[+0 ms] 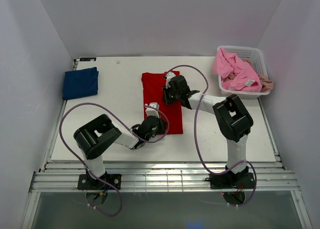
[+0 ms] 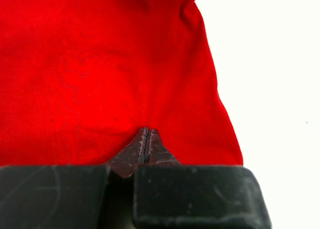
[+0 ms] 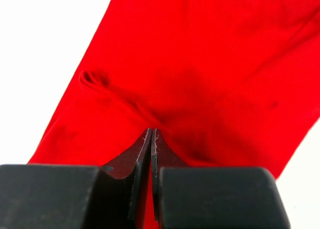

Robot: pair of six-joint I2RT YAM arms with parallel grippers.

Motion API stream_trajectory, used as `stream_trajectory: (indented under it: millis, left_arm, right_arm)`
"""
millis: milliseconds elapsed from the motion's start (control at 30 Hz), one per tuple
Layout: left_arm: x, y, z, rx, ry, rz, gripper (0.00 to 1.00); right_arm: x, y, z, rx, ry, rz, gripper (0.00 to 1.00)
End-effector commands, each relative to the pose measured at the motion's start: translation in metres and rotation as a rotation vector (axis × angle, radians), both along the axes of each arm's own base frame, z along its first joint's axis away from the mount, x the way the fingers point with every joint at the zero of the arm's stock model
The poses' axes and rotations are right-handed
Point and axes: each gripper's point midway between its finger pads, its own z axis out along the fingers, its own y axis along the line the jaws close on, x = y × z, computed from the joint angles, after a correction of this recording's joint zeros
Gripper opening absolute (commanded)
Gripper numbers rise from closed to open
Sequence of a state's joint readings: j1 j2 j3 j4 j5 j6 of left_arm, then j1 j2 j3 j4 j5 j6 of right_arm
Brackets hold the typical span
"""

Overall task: Fold and stack the t-shirts
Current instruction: Fold the folded rectangular tshirt in 1/3 of the way, then grab one side of the 2/3 rectangular tshirt with both arms

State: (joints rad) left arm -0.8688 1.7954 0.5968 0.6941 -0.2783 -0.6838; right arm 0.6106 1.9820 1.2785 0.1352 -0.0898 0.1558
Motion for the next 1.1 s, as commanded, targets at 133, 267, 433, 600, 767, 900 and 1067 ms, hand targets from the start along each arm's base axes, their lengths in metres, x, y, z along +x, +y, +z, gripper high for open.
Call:
stream_trajectory:
  millis: [133, 267, 433, 600, 767, 900, 1067]
  left_arm:
    - [-0.067, 0.029, -0.042, 0.1, 0.155, -0.007, 0.0]
    - [-0.085, 0.024, -0.033, 0.076, 0.139, -0.029, 0.0]
    - [-0.072, 0.006, 0.01, 0.076, -0.011, -0.057, 0.0]
    - [-0.047, -0.025, 0.096, 0.037, -0.218, -0.093, 0.32]
    - [-0.041, -0.005, 0.149, 0.065, -0.328, -0.01, 0.98]
    - [-0.052, 0.036, 0.11, 0.241, -0.18, 0.066, 0.98]
    - [-0.084, 0.066, 0.061, 0.262, -0.055, 0.02, 0.98]
  right_arm:
    - [-0.004, 0.005, -0.017, 0.023, 0.03, 0.003, 0.08]
    - [-0.004, 0.001, -0.015, 0.02, 0.014, -0.007, 0.08]
    - [0.007, -0.012, 0.05, 0.002, -0.127, -0.048, 0.1]
    - [-0.014, -0.042, 0.11, -0.04, -0.245, -0.11, 0.28]
    - [-0.074, -0.08, 0.102, -0.107, -0.193, -0.201, 0.42]
    - [-0.139, -0.098, 0.04, -0.164, -0.051, -0.217, 0.47]
    - [-0.187, -0.1, -0.004, -0.231, 0.04, -0.224, 0.5]
